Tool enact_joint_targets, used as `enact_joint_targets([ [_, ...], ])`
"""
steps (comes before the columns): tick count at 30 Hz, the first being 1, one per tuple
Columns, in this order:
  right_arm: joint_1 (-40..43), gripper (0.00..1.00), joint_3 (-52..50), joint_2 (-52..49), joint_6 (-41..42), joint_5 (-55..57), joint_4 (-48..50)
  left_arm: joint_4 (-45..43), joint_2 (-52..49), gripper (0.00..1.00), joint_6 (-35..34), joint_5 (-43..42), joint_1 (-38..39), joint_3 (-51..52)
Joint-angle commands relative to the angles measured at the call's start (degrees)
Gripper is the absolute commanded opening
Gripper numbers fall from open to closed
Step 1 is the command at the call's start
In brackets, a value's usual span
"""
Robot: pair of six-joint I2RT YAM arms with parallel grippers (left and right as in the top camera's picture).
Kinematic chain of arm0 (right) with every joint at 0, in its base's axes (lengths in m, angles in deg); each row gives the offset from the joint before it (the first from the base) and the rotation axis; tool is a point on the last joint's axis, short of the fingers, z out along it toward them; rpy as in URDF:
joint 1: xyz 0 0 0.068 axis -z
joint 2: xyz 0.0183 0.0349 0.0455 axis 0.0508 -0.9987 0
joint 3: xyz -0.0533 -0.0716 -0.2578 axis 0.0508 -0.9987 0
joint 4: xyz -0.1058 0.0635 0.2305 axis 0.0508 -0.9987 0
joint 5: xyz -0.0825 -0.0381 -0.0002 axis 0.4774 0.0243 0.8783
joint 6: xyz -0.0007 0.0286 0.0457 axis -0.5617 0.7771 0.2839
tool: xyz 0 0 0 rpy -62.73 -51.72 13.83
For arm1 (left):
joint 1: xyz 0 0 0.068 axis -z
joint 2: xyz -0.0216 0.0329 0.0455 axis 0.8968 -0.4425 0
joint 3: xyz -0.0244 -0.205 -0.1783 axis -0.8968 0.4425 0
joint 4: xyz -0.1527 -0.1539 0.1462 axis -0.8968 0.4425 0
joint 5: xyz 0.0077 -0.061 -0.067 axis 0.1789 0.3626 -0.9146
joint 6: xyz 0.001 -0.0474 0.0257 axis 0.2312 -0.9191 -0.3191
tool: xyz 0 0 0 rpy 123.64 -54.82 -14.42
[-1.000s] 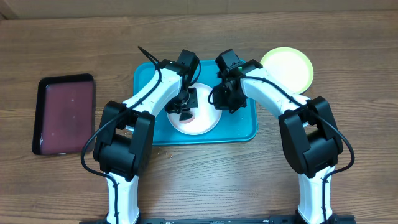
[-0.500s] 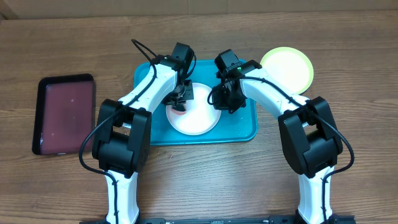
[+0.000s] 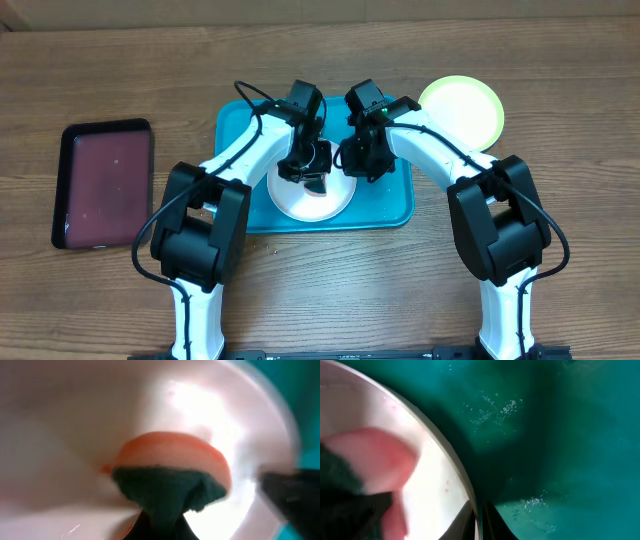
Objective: Clean dirty plates on tray and stack at the side
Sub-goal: 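Scrub the white plate with the sponge while the right gripper holds it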
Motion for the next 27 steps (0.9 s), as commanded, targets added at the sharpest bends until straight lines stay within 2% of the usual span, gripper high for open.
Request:
enact_joint_targets([
  [1,0.48,0.08,-0.44,-0.31,0.24,1.49,-0.24,5.46,-2.58,0.04,2.1,21.66,-2.19,1.84],
  [8,0.48,0.08,-0.44,-0.31,0.24,1.49,-0.22,13.29,-2.58,0.04,2.08,34.42,-5.05,-3.85],
  [14,0.48,0.08,-0.44,-0.31,0.26,1.49,-0.24,11.76,-2.58,0.04,1.6,34.91,-6.29,-6.49],
  [18,0.48,0.08,-0.44,-0.31,0.26,1.49,-0.22,8.41,-2.6,0.04,1.2,26.1,-6.29,-6.47],
  [24,0.48,0.08,-0.44,-0.31,0.26,1.42,-0.15,1.29,-2.6,0.04,1.2,3.89,-6.01,-6.36],
  [27,0.48,0.08,-0.44,-0.31,0.26,1.27,-0.22,-1.77,-2.6,0.04,1.22,-2.64,-5.22,-5.97],
])
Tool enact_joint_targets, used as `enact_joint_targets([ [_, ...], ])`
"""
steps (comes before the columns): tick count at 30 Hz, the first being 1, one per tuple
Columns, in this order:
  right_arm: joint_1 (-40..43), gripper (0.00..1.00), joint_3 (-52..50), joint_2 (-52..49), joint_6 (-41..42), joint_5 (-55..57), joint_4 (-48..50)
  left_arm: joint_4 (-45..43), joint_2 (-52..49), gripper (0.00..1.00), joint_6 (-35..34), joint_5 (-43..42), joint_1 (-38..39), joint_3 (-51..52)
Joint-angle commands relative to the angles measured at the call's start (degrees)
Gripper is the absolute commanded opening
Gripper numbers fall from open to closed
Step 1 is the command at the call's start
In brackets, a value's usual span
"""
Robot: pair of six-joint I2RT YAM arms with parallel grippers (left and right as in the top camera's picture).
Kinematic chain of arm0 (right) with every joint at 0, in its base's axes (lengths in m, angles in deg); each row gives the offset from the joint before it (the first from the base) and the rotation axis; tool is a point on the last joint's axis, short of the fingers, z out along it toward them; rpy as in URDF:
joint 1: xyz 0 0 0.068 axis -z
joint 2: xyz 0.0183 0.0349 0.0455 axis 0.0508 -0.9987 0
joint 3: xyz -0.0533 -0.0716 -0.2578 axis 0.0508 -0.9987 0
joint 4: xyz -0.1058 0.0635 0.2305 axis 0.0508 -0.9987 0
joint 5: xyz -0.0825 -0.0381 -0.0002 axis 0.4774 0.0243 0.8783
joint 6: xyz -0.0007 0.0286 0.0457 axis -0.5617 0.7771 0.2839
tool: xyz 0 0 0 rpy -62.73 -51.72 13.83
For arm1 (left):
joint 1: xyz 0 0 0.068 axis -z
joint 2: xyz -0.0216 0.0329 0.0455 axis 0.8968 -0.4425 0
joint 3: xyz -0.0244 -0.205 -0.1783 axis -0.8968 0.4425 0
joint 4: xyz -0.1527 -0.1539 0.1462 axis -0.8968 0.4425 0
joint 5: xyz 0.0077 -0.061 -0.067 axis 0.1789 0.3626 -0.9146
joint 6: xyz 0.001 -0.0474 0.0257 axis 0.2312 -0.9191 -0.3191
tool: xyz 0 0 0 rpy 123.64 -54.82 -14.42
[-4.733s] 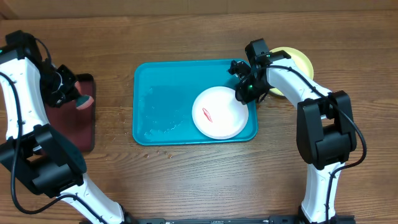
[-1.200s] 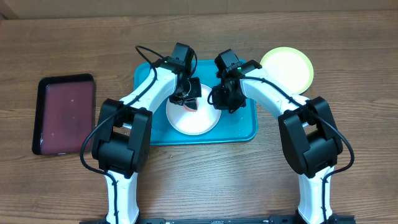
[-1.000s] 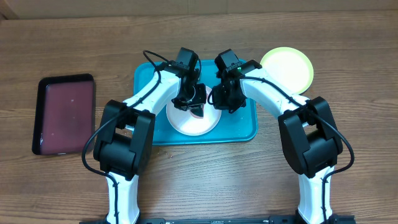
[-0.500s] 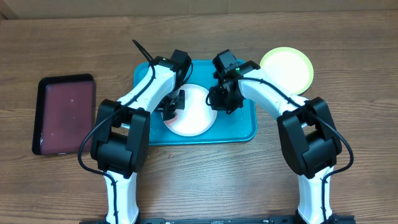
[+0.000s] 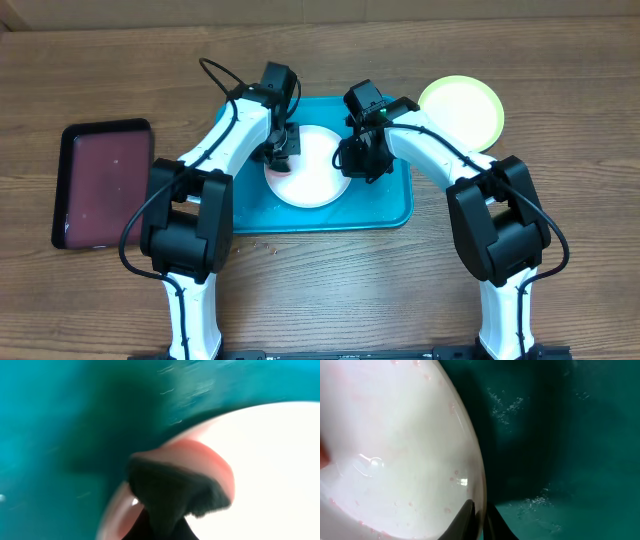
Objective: Clean dirty plates on tray and stack at the side
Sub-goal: 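Scrub the white plate with the sponge while the right gripper holds it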
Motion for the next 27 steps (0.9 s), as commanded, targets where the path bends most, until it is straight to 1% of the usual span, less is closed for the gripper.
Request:
enact_joint_targets([
  [1,0.57,0.08,-0.44,-0.31,0.22,2.43,-0.26,-1.97,-1.36,0.05,0.02,-11.54,0.98,-0.17],
  [11,0.57,0.08,-0.44,-0.31,0.22,2.43,-0.02,-3.85,-1.36,0.04,0.09,-11.52,5.57,5.14],
  [13,0.57,0.08,-0.44,-0.31,0.22,2.43,-0.07,-3.41,-1.36,0.04,1.51,-10.25,6.08,5.7],
  [14,0.57,0.08,-0.44,-0.31,0.22,2.43,-0.22,-2.99,-1.36,0.04,1.66,-8.39,6.1,5.7],
  [19,0.57,0.08,-0.44,-0.31,0.2,2.45,-0.76,-2.82,-1.36,0.04,0.92,6.21,5.16,5.7],
  [24,0.57,0.08,-0.44,-0.31,0.2,2.45,-0.9,-5.7,-1.36,0.04,0.9,21.07,3.37,5.7],
  [27,0.57,0.08,-0.44,-0.31,0.2,2.45,-0.92,-6.73,-1.36,0.04,0.9,27.71,2.54,5.7],
])
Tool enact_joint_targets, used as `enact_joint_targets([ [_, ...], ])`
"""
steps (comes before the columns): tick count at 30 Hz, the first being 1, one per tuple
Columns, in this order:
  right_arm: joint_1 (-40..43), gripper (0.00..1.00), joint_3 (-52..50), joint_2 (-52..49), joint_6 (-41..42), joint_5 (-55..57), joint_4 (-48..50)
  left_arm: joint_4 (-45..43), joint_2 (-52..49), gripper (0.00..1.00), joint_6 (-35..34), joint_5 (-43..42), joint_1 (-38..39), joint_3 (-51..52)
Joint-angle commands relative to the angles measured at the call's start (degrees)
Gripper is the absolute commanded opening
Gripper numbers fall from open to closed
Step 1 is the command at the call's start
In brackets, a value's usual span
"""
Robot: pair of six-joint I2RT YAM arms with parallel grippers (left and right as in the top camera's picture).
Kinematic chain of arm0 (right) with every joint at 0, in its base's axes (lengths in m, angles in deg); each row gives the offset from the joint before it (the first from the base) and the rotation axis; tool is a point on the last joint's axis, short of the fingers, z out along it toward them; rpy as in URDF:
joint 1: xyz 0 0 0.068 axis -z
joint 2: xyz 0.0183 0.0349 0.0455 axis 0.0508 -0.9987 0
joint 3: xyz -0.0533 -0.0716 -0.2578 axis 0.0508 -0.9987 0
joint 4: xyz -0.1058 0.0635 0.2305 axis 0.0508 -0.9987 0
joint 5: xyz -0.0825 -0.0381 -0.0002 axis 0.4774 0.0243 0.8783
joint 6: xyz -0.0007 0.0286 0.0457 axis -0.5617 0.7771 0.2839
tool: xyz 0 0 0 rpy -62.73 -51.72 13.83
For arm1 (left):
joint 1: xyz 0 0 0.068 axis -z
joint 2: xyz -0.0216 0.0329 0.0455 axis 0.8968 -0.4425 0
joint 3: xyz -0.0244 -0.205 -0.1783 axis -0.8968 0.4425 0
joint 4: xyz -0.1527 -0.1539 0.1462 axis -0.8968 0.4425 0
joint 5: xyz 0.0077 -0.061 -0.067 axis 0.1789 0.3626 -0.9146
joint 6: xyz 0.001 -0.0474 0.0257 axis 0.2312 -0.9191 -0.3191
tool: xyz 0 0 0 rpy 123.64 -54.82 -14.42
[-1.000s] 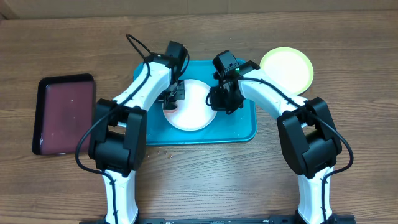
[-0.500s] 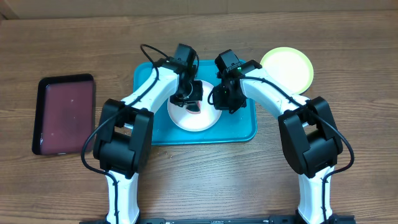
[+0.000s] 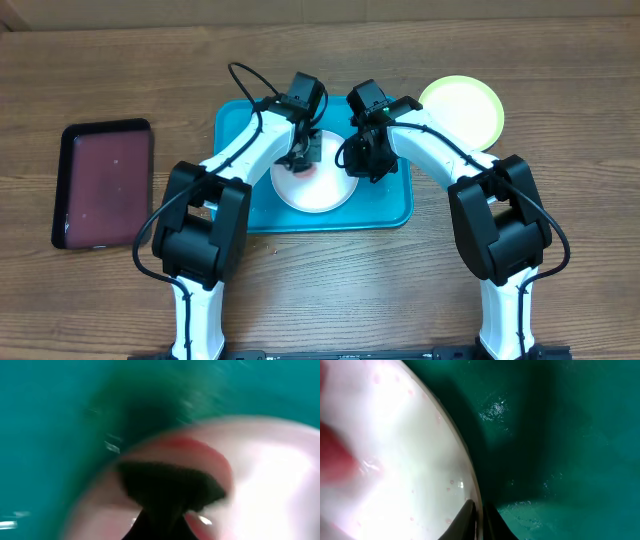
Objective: Clean dirty plates on tray and stack at the side
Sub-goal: 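Scrub the white plate with the sponge while the right gripper holds it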
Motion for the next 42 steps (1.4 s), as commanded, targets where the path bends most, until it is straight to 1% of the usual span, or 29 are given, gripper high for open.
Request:
enact_joint_targets([
  [1,0.13,0.08,-0.35,-0.31,0.24,0.61,-0.09,-0.5,-1.68,0.04,0.83,18.25,-2.93,2.14],
  [4,0.13,0.08,-0.35,-0.31,0.24,0.61,-0.09,-0.02,-1.66,0.04,0.85,21.53,-3.5,1.99],
  [6,0.13,0.08,-0.35,-0.31,0.24,0.61,-0.09,1.18,-1.66,0.04,0.83,22.03,-3.63,1.53],
  [8,0.13,0.08,-0.35,-0.31,0.24,0.61,-0.04,2.6,-1.66,0.04,0.85,21.2,-3.63,0.98],
  [10,0.13,0.08,-0.35,-0.31,0.24,0.61,0.02,4.48,-1.66,0.04,0.85,17.64,-3.52,0.26],
  [12,0.13,0.08,-0.35,-0.31,0.26,0.61,0.28,6.67,-1.66,0.04,0.87,9.49,-3.43,-0.31],
  [18,0.13,0.08,-0.35,-0.31,0.26,0.59,0.92,10.08,-1.66,0.04,2.34,-27.06,-3.23,-0.42],
  [20,0.13,0.08,-0.35,-0.31,0.26,0.61,1.05,10.47,-1.66,0.04,2.64,-34.82,-2.86,-0.42],
  [21,0.13,0.08,-0.35,-0.31,0.26,0.59,1.14,10.49,-1.66,0.04,2.62,-37.33,-2.56,-0.42],
  [23,0.13,0.08,-0.35,-0.31,0.28,0.59,1.27,10.32,-1.66,0.04,2.62,-38.49,-1.95,-0.42],
  [26,0.13,0.08,-0.35,-0.31,0.26,0.59,1.2,10.16,-1.66,0.04,2.62,-35.85,-1.46,-0.42],
  [30,0.13,0.08,-0.35,-0.31,0.26,0.59,0.92,10.21,-1.66,0.04,2.62,-28.74,-1.46,-0.42],
  [31,0.13,0.08,-0.35,-0.31,0.26,0.59,0.76,10.43,-1.66,0.04,2.6,-25.55,-1.49,-0.42],
  [34,0.13,0.05,-0.35,-0.31,0.26,0.59,0.11,11.98,-1.66,0.04,2.05,-10.8,-1.49,-0.42],
  [37,0.13,0.04,-0.35,-0.31,0.24,0.61,-0.46,14.71,-1.64,0.04,-1.46,5.01,-1.49,-0.48],
  [39,0.13,0.04,-0.35,-0.31,0.22,0.61,-0.44,16.72,-1.55,0.04,-3.28,11.3,-1.49,-0.98],
  [42,0.13,0.04,-0.35,-0.31,0.04,0.61,0.17,19.3,-0.92,0.04,-5.95,15.63,-1.49,-2.62],
])
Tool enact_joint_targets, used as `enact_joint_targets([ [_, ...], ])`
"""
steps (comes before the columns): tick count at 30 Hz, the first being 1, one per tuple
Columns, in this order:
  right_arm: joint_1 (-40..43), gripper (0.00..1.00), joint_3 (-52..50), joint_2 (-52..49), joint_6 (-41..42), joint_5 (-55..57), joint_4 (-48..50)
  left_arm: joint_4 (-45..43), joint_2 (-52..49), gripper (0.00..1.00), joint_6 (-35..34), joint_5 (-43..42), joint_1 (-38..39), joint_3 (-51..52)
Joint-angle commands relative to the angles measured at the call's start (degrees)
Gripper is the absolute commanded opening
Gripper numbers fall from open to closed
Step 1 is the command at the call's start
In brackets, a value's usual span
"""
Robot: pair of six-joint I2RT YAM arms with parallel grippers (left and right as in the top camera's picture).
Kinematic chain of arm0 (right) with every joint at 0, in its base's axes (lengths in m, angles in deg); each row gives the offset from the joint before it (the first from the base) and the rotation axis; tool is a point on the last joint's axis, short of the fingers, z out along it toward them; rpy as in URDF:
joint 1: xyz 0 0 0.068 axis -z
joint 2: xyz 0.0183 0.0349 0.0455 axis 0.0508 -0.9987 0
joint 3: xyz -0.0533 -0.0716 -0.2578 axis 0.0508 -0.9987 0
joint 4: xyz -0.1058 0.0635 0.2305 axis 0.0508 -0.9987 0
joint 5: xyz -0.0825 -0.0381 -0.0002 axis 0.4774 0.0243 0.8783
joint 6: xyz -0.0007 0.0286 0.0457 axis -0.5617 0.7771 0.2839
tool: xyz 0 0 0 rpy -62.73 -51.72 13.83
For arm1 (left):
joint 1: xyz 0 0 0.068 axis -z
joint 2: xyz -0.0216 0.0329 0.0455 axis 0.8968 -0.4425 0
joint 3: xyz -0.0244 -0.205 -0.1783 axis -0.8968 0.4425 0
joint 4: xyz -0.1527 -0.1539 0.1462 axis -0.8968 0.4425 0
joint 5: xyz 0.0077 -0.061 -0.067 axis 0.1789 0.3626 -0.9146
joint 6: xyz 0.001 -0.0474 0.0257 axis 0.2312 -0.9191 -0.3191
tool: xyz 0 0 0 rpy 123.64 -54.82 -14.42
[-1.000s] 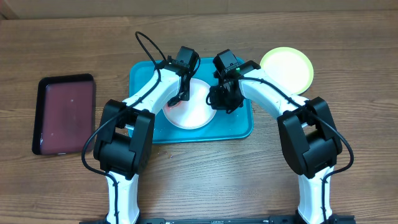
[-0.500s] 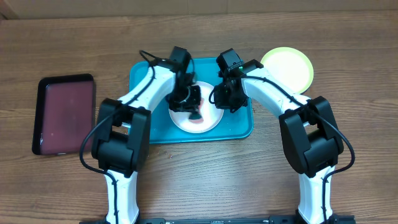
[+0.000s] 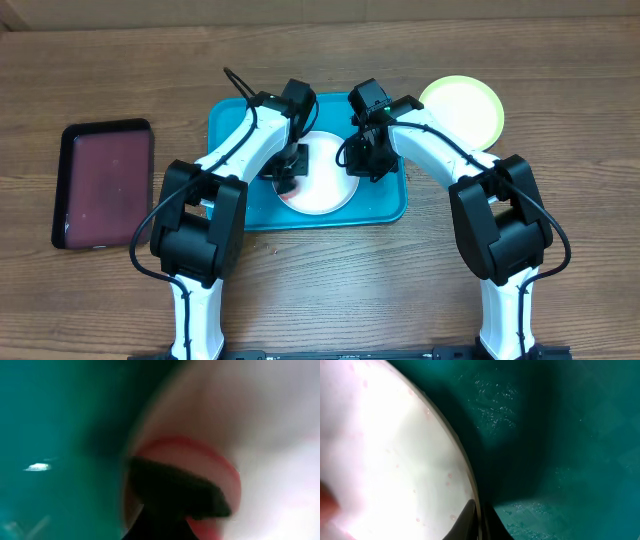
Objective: Clean dirty plates on tray and stack at the side
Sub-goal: 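Scrub the white plate with the sponge while the right gripper holds it, then return the sponge with the left gripper to the black tray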
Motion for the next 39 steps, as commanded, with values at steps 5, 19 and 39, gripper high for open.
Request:
enact_joint_targets([
  [5,0.0,0.04,-0.09,-0.28,-0.17,0.94,1.57,2.16,2.36,0.04,-6.75,16.33,-0.61,-4.79],
  [19,-3.04,0.04,7.17,-0.26,-5.18,1.01,-0.61,3.13,14.53,0.04,-7.98,4.61,-15.98,-9.42],
  [39,-6.86,0.04,11.56,-0.26,-5.14,1.62,-0.74,4.09,2.75,0.04,-4.26,-0.74,-44.09,-5.49],
])
